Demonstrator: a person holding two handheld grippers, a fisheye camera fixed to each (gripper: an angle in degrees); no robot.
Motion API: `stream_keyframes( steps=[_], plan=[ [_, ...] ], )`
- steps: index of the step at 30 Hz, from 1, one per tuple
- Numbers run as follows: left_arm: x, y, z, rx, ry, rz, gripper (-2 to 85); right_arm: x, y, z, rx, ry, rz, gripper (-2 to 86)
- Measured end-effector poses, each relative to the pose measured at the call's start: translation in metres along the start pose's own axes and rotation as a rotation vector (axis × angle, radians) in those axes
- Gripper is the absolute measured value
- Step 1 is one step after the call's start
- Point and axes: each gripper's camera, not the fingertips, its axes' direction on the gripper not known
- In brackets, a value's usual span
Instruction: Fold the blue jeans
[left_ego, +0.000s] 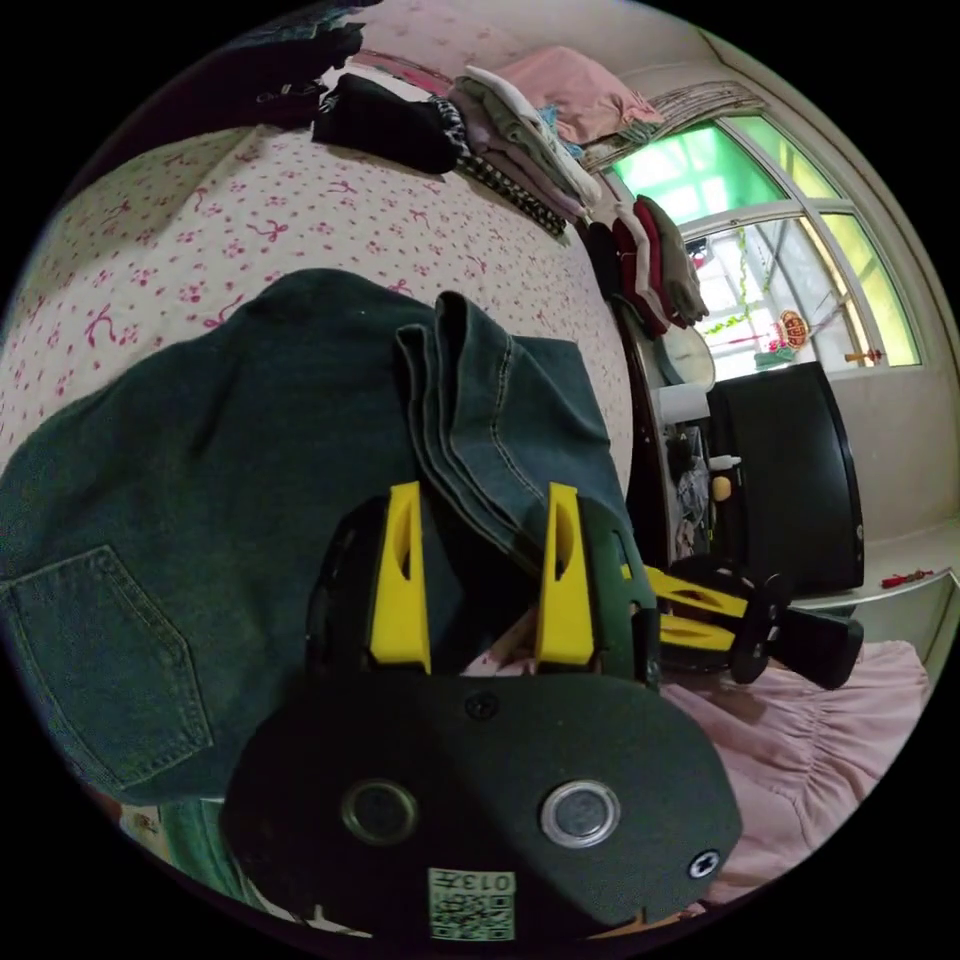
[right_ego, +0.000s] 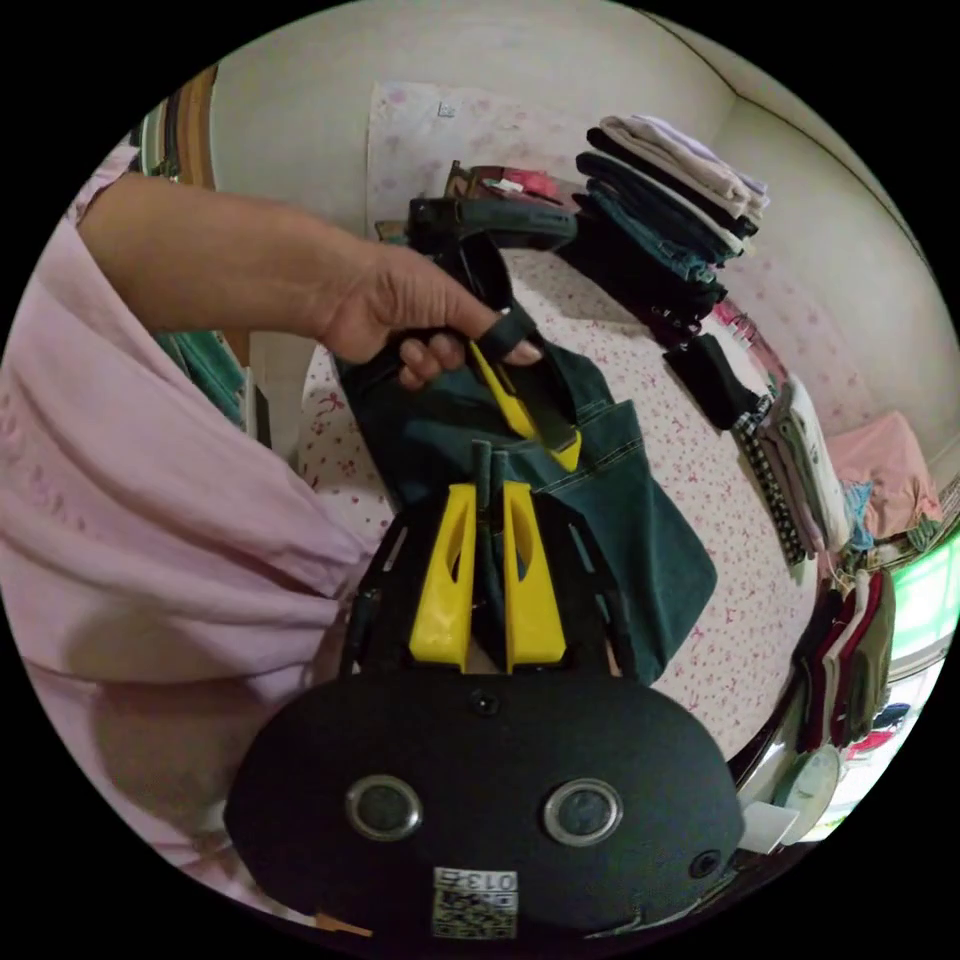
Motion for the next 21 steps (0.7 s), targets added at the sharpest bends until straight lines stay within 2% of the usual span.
stream_keyframes(
  steps=[3, 5, 6, 8, 12, 16, 17, 19, 21],
  plan=[
    [-0.005, 0.008, 0.001, -0.011, 0.085, -0.039, 12.6, 0.010, -0.011, -0.005, 0.038, 0.005, 0.024, 1.8],
    [-0.007, 0.007, 0.009, -0.003, 0.205, -0.051, 3.9, 0.011, -0.019, 0.005, 0.027, -0.008, 0.007, 2.1],
    [-0.005, 0.006, 0.007, 0.011, 0.200, -0.045, 3.6, 0.010, -0.024, 0.014, 0.007, -0.002, -0.017, 2.3],
    [0.017, 0.010, -0.017, 0.100, 0.128, 0.066, 2.7, 0.010, -0.030, 0.015, 0.005, 0.033, -0.052, 2.8],
    [0.048, 0.027, -0.042, 0.113, -0.095, 0.258, 2.4, 0.026, -0.029, 0.005, 0.132, 0.019, -0.083, 5.2],
    [-0.003, 0.051, -0.009, -0.050, -0.150, 0.091, 2.8, 0.042, -0.029, 0.044, -0.012, -0.193, -0.098, 6.5],
    [-0.012, 0.061, -0.013, 0.016, -0.071, 0.044, 2.9, 0.053, -0.023, 0.048, -0.033, -0.265, -0.071, 6.6],
    [-0.020, 0.072, -0.023, 0.053, -0.020, -0.044, 2.9, 0.090, 0.009, 0.035, 0.022, -0.250, 0.067, 6.8],
    [-0.018, 0.083, -0.038, 0.101, -0.070, -0.051, 2.8, 0.124, 0.043, 0.029, 0.020, -0.214, 0.206, 7.3]
  ],
)
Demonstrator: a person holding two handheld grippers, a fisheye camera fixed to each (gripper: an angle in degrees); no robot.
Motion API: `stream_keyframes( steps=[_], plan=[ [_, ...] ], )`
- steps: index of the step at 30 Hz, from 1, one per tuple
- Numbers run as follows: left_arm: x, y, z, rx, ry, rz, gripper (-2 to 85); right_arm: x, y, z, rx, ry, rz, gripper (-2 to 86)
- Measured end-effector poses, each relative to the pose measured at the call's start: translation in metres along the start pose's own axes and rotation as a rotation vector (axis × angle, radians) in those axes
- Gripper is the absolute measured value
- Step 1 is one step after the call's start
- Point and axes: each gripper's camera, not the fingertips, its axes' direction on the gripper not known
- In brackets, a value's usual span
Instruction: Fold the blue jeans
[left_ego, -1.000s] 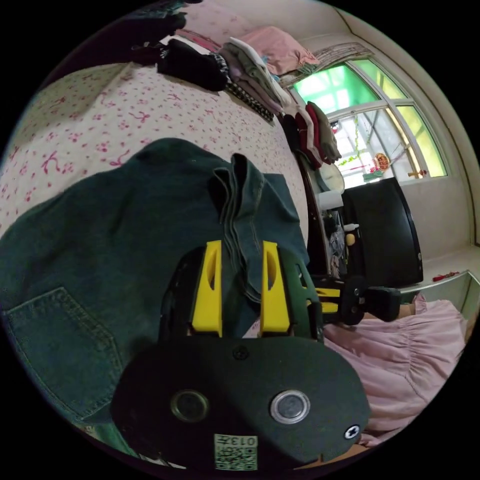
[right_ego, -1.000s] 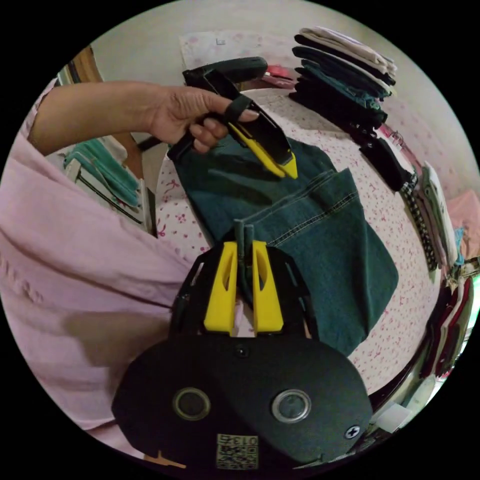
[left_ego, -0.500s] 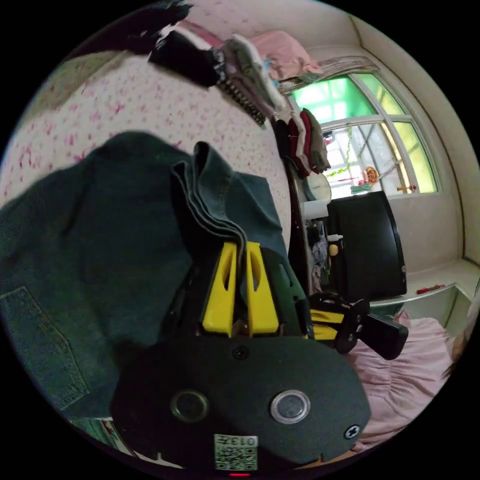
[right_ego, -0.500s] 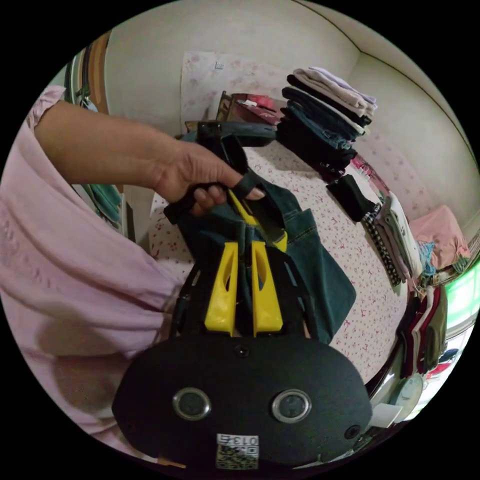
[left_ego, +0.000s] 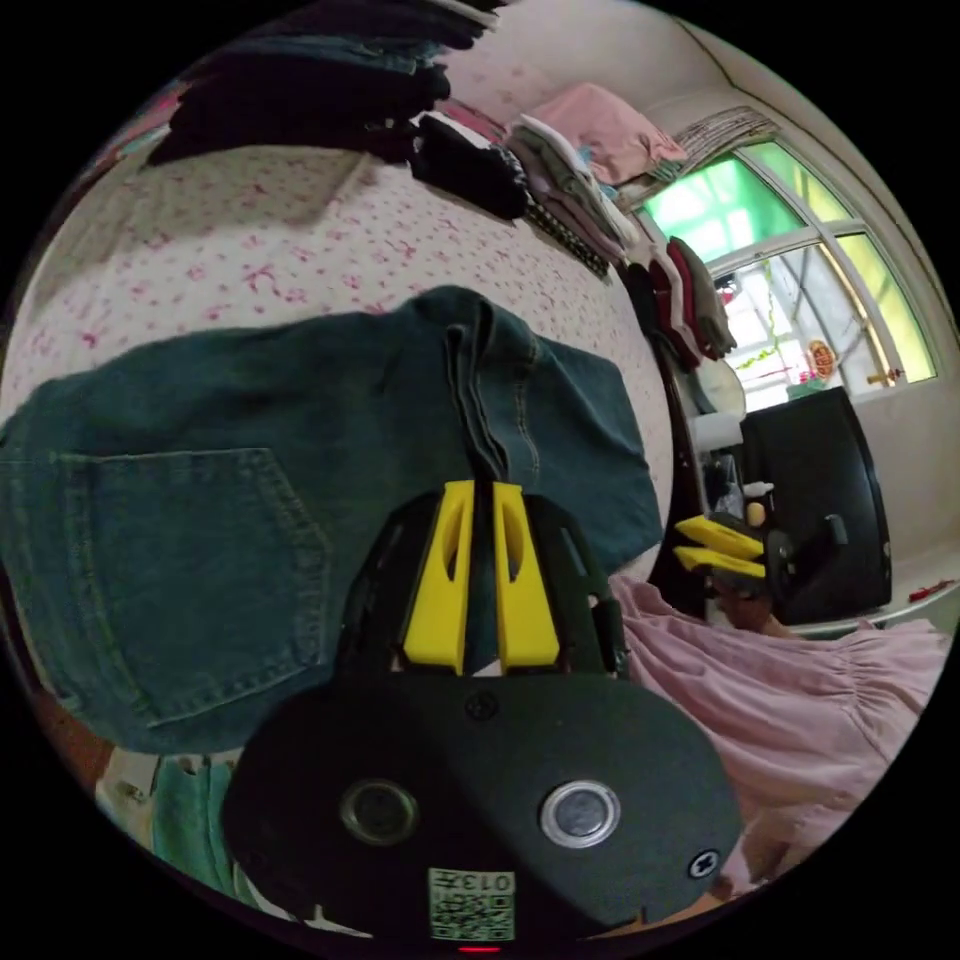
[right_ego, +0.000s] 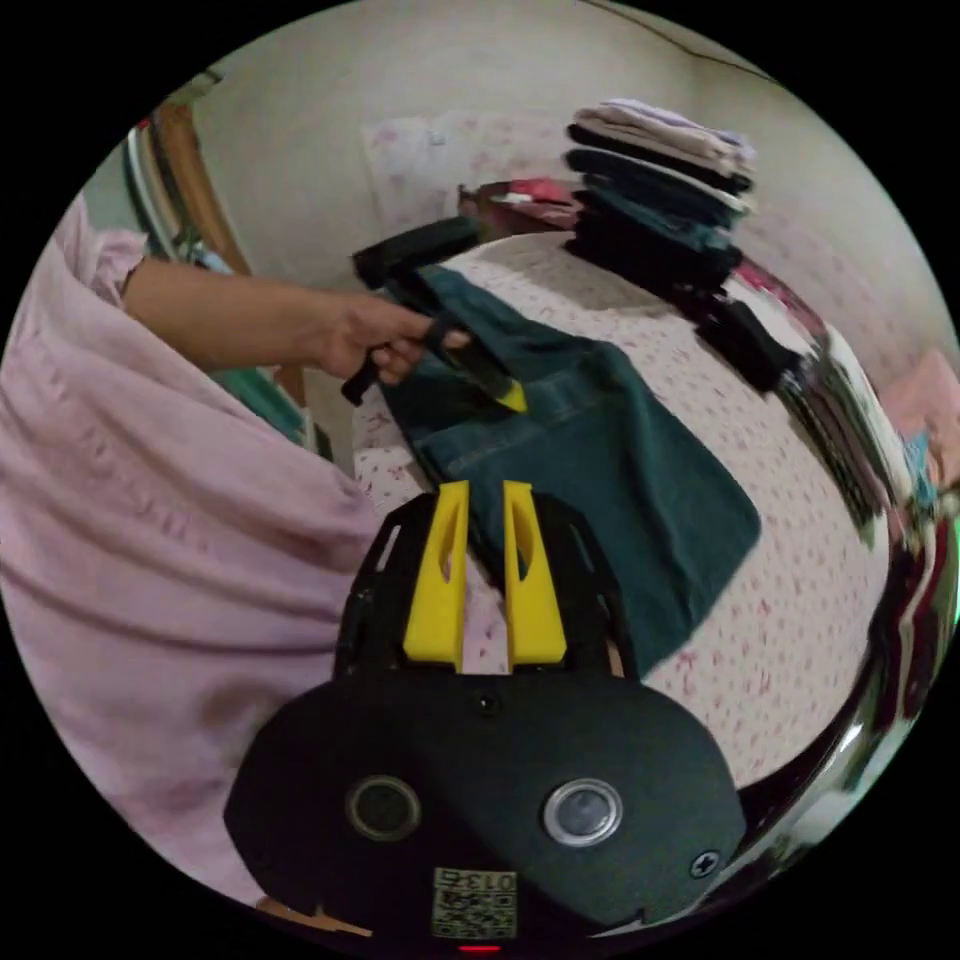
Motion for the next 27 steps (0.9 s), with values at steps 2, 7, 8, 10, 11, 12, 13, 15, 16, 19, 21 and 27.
stream_keyframes(
  steps=[2, 7, 8, 10, 11, 12, 13, 15, 16, 19, 21, 27],
  plan=[
    [0.011, 0.005, -0.021, 0.050, -0.112, 0.014, 2.8, 0.045, 0.036, -0.010, 0.008, 0.030, 0.184, 7.7],
    [0.078, -0.024, -0.017, 0.058, -0.214, 0.252, 4.4, 0.149, 0.126, -0.009, 0.026, -0.033, 0.617, 8.5],
    [0.099, -0.035, -0.003, 0.024, -0.215, 0.322, 4.9, 0.164, 0.136, -0.006, 0.064, -0.073, 0.670, 8.8],
    [0.135, -0.050, 0.024, -0.040, -0.230, 0.439, 5.3, 0.184, 0.141, 0.008, 0.079, -0.116, 0.711, 9.4],
    [0.158, -0.058, 0.044, -0.078, -0.264, 0.516, 5.3, 0.187, 0.141, 0.012, 0.082, -0.125, 0.716, 9.5],
    [0.169, -0.061, 0.053, -0.094, -0.283, 0.547, 5.3, 0.194, 0.140, 0.021, 0.083, -0.159, 0.721, 9.1],
    [0.187, -0.066, 0.072, -0.121, -0.308, 0.602, 5.0, 0.197, 0.139, 0.026, 0.078, -0.181, 0.720, 8.9],
    [0.206, -0.071, 0.097, -0.166, -0.332, 0.663, 3.8, 0.205, 0.139, 0.045, 0.035, -0.200, 0.712, 6.4],
    [0.212, -0.073, 0.114, -0.216, -0.372, 0.686, 2.8, 0.208, 0.141, 0.048, 0.034, -0.182, 0.706, 5.1],
    [0.208, -0.069, 0.128, -0.251, -0.371, 0.723, 1.1, 0.215, 0.146, 0.049, 0.012, -0.181, 0.687, 3.5],
    [0.198, -0.073, 0.123, -0.255, -0.282, 0.639, 0.5, 0.215, 0.149, 0.049, 0.014, -0.140, 0.626, 2.6],
    [0.214, -0.026, 0.071, -0.097, -0.409, 0.662, -0.2, 0.233, 0.123, 0.026, 0.058, 0.016, 0.498, 1.4]
  ],
)
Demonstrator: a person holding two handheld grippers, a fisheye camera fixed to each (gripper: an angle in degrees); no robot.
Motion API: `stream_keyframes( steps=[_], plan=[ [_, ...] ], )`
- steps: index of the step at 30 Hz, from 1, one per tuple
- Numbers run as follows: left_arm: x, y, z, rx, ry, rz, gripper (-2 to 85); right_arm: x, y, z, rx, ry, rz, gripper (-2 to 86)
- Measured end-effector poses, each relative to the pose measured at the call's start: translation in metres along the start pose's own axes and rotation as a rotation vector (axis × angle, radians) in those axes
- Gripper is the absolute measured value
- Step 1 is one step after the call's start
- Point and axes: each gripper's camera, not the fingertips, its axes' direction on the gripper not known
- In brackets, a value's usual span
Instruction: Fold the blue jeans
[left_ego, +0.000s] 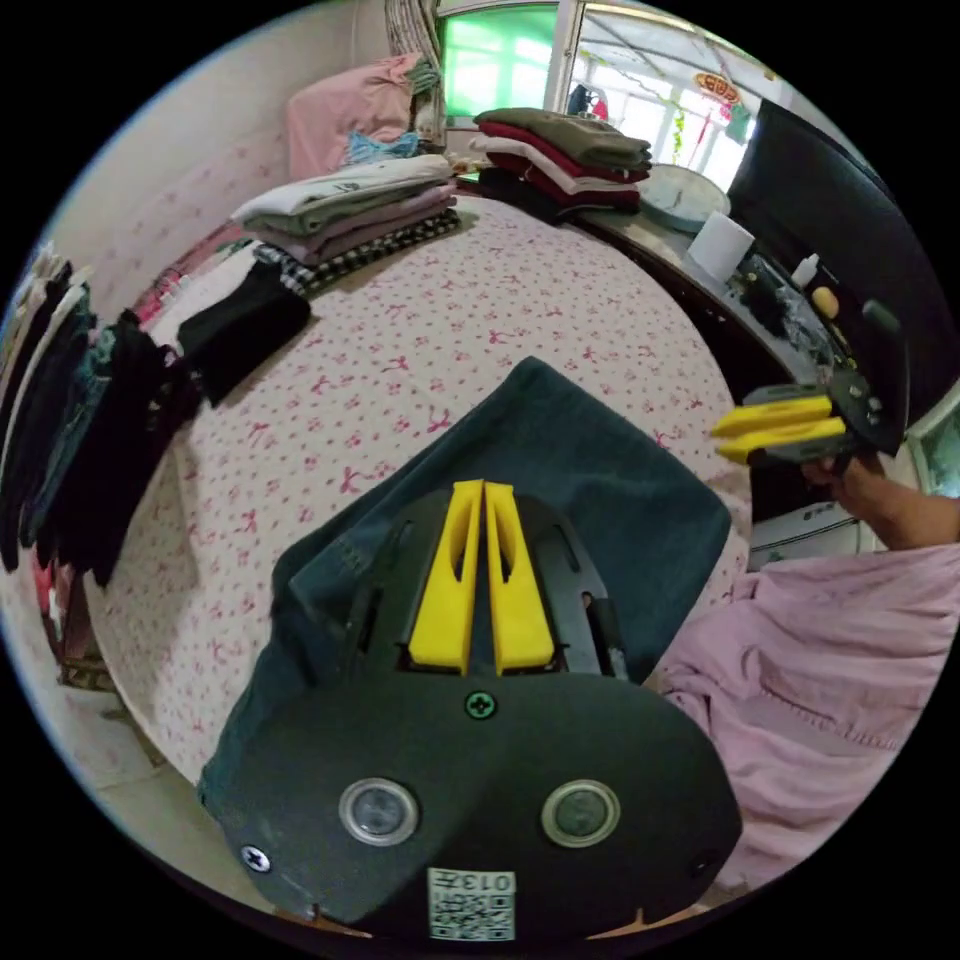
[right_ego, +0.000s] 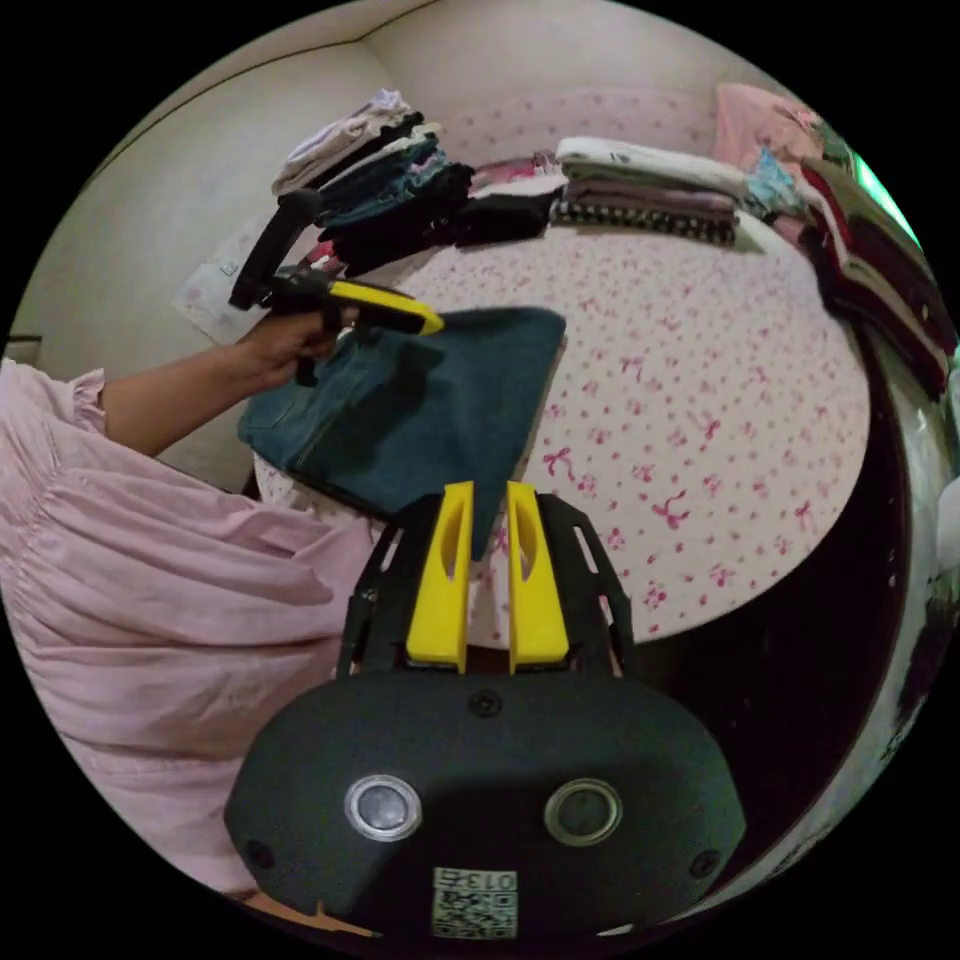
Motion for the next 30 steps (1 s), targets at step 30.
stream_keyframes(
  steps=[30],
  plan=[
    [0.044, 0.114, -0.011, -0.128, -0.120, -0.039, 0.9, -0.069, -0.252, 0.200, -0.181, -0.082, -0.451, 2.5]
  ],
)
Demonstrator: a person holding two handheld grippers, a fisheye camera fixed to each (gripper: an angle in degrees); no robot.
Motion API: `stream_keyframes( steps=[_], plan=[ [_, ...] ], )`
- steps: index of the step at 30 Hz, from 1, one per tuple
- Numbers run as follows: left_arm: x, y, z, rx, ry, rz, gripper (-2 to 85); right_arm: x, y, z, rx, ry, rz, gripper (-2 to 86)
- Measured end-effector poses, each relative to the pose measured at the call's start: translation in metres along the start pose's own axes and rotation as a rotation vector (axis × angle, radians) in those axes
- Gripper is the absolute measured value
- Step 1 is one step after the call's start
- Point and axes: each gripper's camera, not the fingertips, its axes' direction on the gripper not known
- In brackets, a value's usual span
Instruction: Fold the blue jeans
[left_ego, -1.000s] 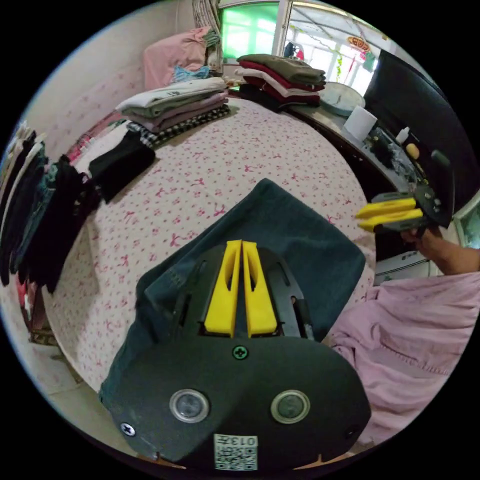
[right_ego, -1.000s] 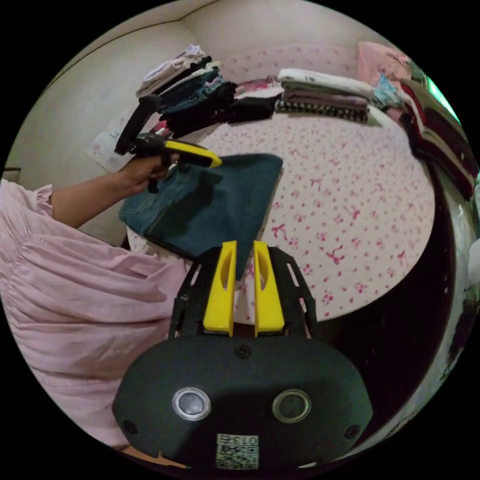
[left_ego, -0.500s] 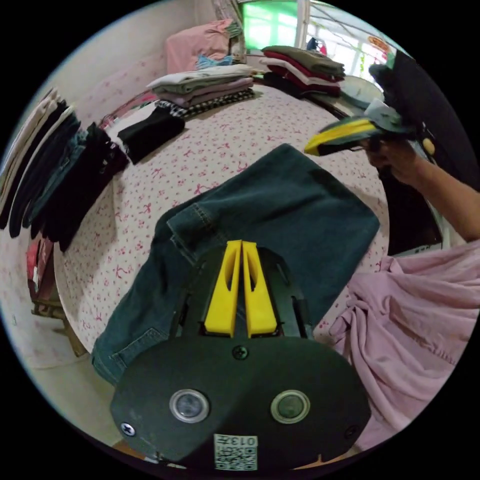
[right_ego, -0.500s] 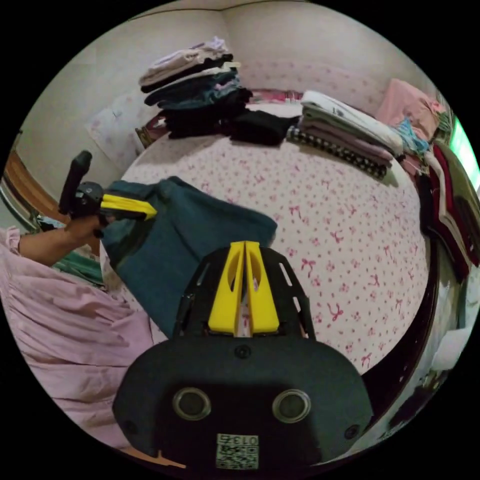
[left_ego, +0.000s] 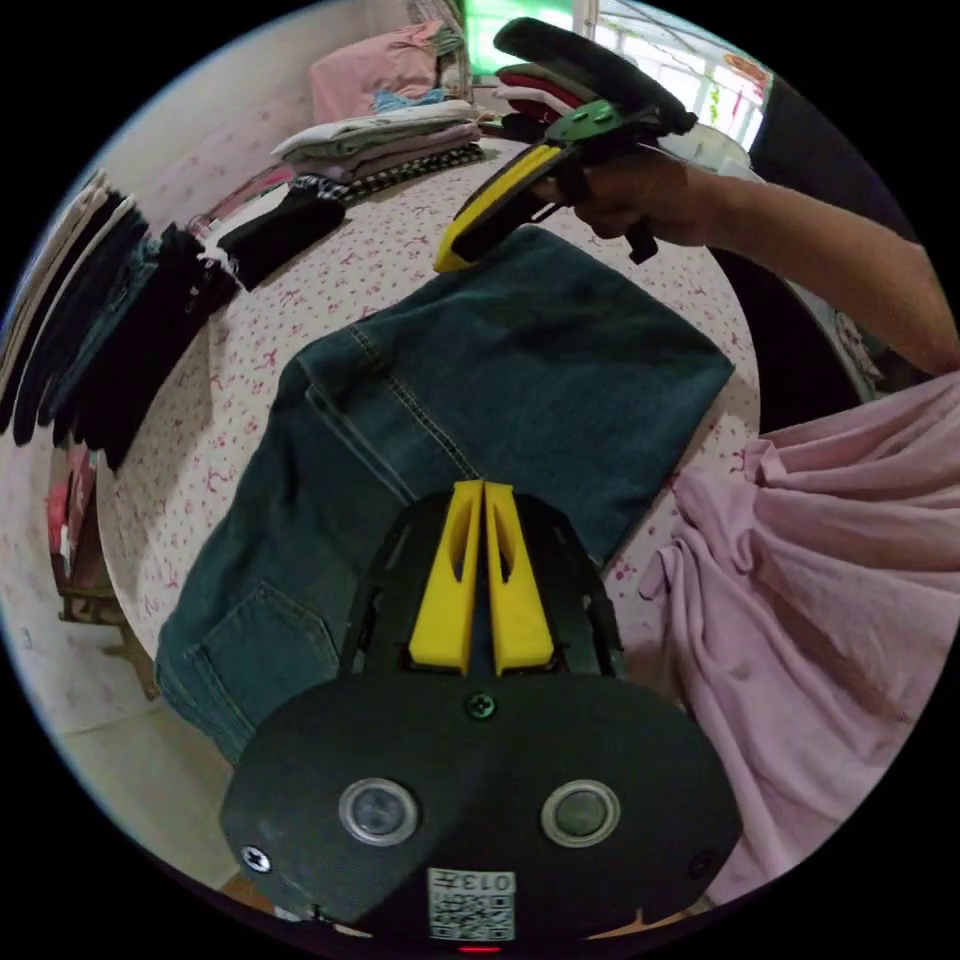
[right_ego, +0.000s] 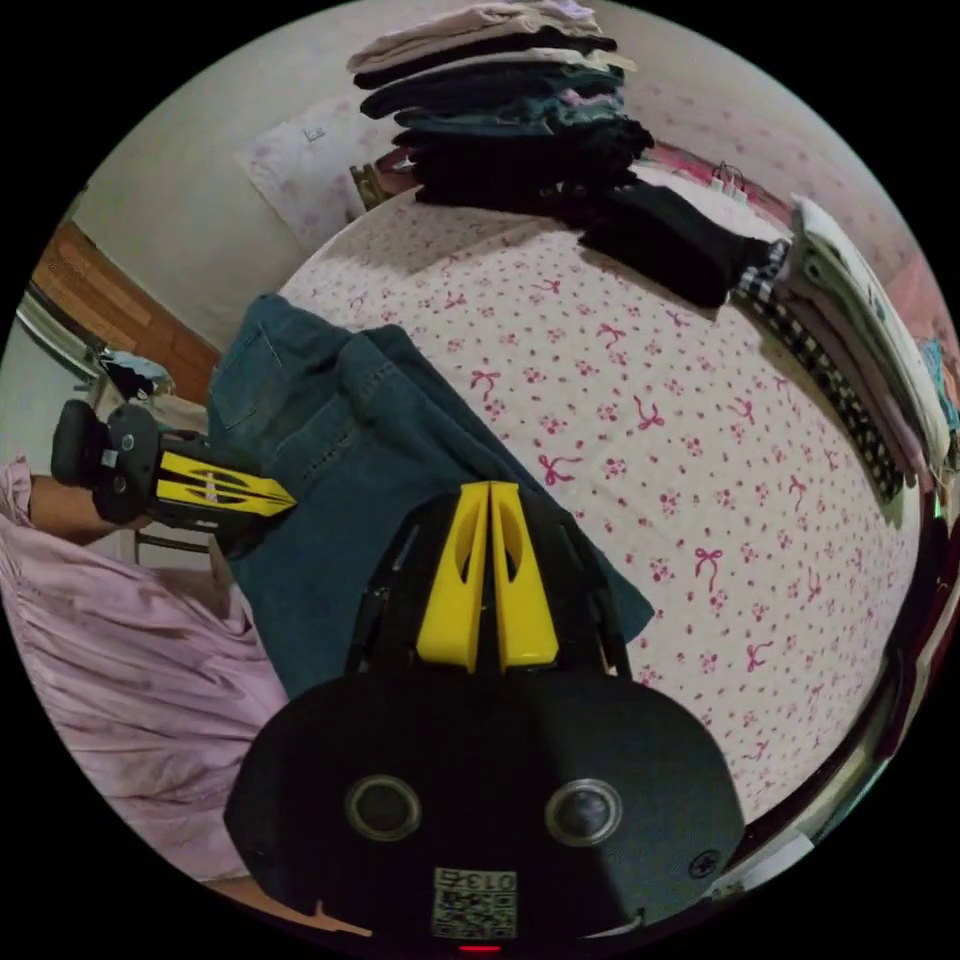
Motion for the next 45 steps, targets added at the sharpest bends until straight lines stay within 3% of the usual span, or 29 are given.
stream_keyframes(
  steps=[7, 12, 18, 24, 29, 31, 45],
  plan=[
    [-0.037, 0.037, -0.017, 0.037, 0.123, -0.265, 7.4, -0.049, -0.078, 0.021, 0.053, -0.096, -0.185, 6.5],
    [-0.035, 0.032, -0.002, -0.027, 0.119, -0.222, 1.2, -0.079, -0.111, 0.071, -0.090, 0.016, -0.269, 2.6],
    [-0.041, 0.044, -0.007, -0.021, 0.146, -0.225, 0.2, -0.108, -0.125, 0.056, -0.046, 0.027, -0.458, 2.1],
    [-0.063, 0.054, 0.001, 0.000, 0.238, -0.344, 6.8, -0.097, -0.151, 0.096, -0.181, -0.044, -0.427, 5.7],
    [-0.077, 0.055, 0.008, 0.032, 0.378, -0.389, 10.6, -0.101, -0.167, 0.069, -0.103, -0.058, -0.451, 7.5],
    [-0.077, 0.053, 0.015, 0.016, 0.392, -0.384, 11.1, -0.099, -0.174, 0.078, -0.153, -0.065, -0.463, 8.1],
    [-0.073, 0.041, 0.030, -0.035, 0.388, -0.389, 1.3, -0.106, -0.177, 0.100, -0.260, -0.108, -0.445, 3.8]
  ],
)
